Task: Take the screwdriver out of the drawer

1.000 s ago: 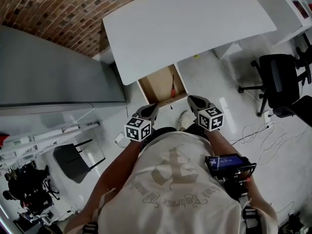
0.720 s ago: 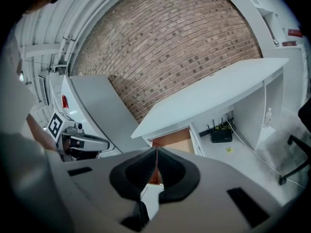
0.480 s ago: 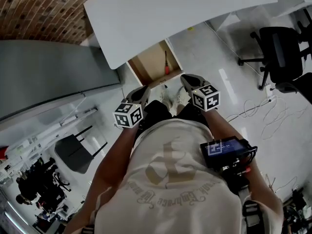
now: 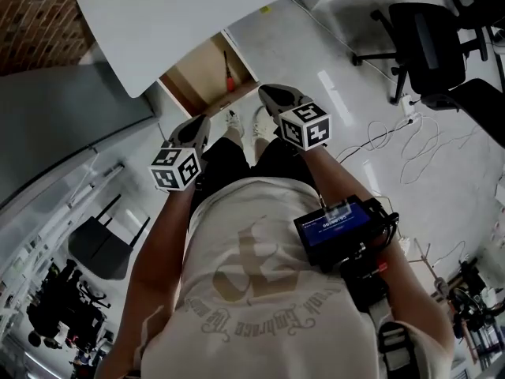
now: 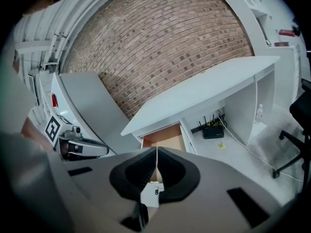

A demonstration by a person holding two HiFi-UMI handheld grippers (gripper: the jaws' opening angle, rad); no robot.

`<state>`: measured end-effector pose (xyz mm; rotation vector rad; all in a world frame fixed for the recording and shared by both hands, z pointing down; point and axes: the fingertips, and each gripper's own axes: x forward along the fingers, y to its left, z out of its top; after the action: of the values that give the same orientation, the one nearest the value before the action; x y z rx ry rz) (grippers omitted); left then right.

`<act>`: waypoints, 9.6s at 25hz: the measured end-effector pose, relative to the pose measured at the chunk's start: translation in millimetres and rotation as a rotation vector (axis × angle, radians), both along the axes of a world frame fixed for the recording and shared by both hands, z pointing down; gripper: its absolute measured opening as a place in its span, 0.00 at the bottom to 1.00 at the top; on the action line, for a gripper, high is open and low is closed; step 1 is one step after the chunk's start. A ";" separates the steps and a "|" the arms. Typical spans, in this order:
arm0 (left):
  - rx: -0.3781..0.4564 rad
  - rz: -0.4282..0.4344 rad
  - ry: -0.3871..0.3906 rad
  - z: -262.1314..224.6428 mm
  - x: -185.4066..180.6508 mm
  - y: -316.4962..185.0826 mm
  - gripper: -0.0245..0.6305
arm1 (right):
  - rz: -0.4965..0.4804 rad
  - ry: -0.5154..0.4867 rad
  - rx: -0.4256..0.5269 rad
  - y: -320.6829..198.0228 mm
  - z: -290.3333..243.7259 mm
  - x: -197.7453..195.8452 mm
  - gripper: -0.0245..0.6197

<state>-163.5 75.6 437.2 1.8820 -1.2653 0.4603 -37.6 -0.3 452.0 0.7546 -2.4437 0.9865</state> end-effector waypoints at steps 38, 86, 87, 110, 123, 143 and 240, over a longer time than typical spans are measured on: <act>-0.163 0.068 -0.019 94.2 0.1 -22.1 0.07 | -0.009 0.017 -0.069 28.4 77.8 -18.0 0.08; -0.488 0.279 -0.141 246.4 2.4 -85.8 0.41 | 0.273 -0.053 -0.140 -7.1 133.4 14.1 0.08; -0.499 0.285 -0.144 249.9 3.0 -84.7 0.41 | 0.278 -0.052 -0.142 -7.2 134.3 16.0 0.08; -0.620 0.259 -0.263 329.6 18.5 -89.2 0.33 | 0.378 -0.090 -0.195 -4.7 166.8 60.2 0.08; -0.734 0.111 -0.269 345.8 6.0 -98.4 0.26 | 0.418 -0.087 -0.218 -2.3 175.9 74.4 0.08; -0.733 -0.008 -0.236 341.5 -0.7 -99.8 0.18 | 0.404 -0.101 -0.223 -0.2 174.5 72.2 0.08; 0.082 -0.106 -0.059 -37.7 -16.1 -32.4 0.18 | -0.117 -0.060 0.084 26.1 -43.2 -29.8 0.07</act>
<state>-179.6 43.2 399.5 1.8699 -1.4343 0.4164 -67.3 25.8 408.7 0.6097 -2.5623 0.8792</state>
